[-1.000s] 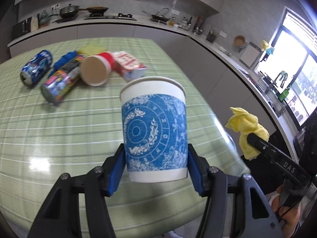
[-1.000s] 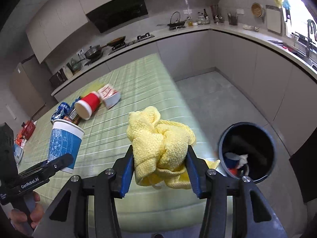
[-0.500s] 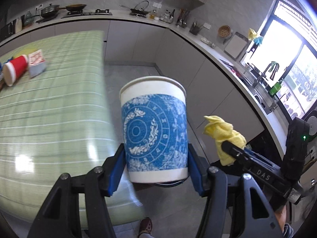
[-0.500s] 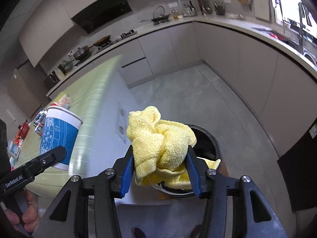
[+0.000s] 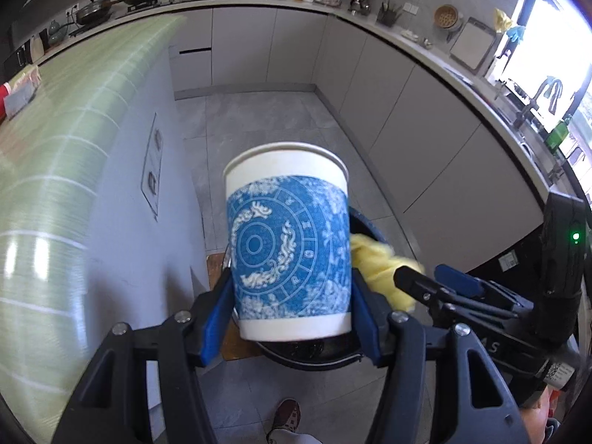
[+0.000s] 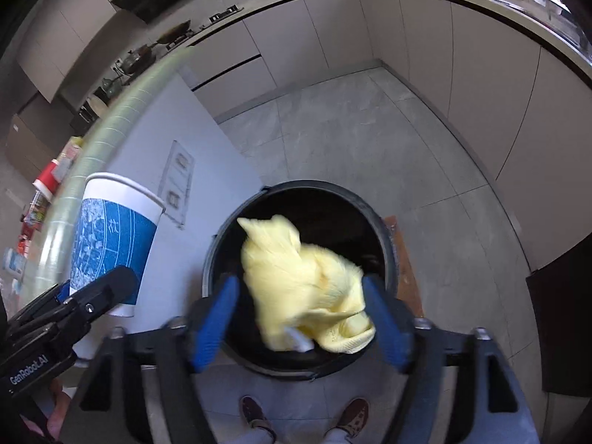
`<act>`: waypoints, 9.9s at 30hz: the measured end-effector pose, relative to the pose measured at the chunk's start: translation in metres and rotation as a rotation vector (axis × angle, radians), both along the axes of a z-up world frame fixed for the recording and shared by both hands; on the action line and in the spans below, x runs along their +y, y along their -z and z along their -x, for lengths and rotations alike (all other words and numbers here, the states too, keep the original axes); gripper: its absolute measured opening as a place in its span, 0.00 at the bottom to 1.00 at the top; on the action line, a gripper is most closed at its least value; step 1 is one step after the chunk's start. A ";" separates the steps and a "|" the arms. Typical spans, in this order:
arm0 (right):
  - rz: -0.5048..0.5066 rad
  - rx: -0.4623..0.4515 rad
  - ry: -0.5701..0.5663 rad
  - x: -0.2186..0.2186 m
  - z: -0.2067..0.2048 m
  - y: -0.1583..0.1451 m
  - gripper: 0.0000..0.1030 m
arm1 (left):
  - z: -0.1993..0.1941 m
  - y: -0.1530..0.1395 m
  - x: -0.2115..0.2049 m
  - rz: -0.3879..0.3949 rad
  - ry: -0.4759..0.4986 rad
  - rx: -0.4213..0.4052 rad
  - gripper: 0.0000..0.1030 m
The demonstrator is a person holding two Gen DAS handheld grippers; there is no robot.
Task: Collect trash
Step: 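Open both tools to drop the cup and cloth into the bin, then move both tools back to the table toward the black can and red cup, then grasp the black drink can with left tool while right tool grasps the red paper cup, then carry the black can and red cup in both tools over the bin, then open both tools to drop the can and cup into the bin, then move both tools back to the table toward the Pepsi can and milk carton, then grasp the Pepsi can with left tool while right tool grasps the milk carton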
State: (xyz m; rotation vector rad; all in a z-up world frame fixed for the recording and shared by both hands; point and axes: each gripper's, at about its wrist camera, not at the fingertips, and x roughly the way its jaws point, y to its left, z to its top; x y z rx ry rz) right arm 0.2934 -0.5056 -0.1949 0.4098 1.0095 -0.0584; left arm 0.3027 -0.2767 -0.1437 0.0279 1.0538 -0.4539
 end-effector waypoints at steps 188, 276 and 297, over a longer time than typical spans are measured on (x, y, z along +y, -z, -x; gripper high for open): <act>0.096 -0.241 0.087 0.265 -0.040 -0.168 0.68 | -0.080 -0.101 0.305 0.128 -0.036 -0.111 0.52; 0.084 -0.181 -0.341 0.402 -0.219 -0.137 0.82 | -0.107 -0.101 0.451 -0.073 -0.530 -0.100 0.73; 0.169 -0.072 -0.281 0.454 -0.321 -0.094 0.82 | -0.202 -0.105 0.518 -0.150 -0.419 -0.151 0.73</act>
